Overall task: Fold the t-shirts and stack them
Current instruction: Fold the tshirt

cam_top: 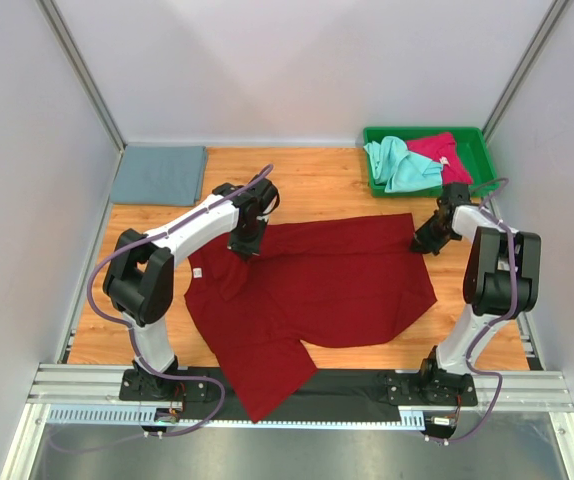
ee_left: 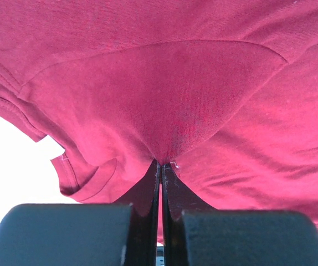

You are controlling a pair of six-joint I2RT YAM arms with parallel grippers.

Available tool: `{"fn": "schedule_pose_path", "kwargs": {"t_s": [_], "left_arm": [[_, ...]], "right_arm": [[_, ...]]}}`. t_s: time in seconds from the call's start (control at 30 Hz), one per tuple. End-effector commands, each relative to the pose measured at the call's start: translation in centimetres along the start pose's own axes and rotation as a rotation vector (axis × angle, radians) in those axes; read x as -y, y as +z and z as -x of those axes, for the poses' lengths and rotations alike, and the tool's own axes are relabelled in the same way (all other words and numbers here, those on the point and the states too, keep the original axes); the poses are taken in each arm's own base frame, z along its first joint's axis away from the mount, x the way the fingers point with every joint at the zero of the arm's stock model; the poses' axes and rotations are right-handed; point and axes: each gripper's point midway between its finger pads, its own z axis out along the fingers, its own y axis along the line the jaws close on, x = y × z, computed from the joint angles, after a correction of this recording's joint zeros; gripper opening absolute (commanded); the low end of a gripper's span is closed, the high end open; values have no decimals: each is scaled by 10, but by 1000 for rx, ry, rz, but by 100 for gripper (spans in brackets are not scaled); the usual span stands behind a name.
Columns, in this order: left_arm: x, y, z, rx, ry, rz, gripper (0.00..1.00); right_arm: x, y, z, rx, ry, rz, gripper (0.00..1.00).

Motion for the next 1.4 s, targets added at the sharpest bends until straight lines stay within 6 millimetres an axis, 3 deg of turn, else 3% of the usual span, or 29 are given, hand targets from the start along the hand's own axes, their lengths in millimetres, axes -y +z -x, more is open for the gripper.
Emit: {"fn": "schedule_pose_path", "kwargs": {"t_s": [0.0, 0.3, 0.47, 0.67, 0.83, 1.07, 1.37], "left_arm": [[-6, -19, 7, 46, 14, 6, 0], [-13, -24, 12, 61, -4, 17, 0], [-16, -32, 22, 96, -17, 29, 0], [-16, -40, 35, 107, -3, 26, 0], [-21, -43, 31, 104, 5, 41, 0], [-27, -37, 17, 53, 29, 57, 0], [-31, -47, 34, 75, 27, 38, 0]], "right_arm": [[-9, -19, 19, 77, -64, -13, 9], [-28, -47, 27, 112, -115, 43, 0], [-59, -39, 42, 134, -147, 136, 0], [-104, -52, 78, 194, -163, 227, 0], [-124, -62, 80, 191, -187, 277, 0], [-134, -70, 76, 196, -231, 338, 0], [-160, -77, 88, 225, -258, 435, 0]]}}
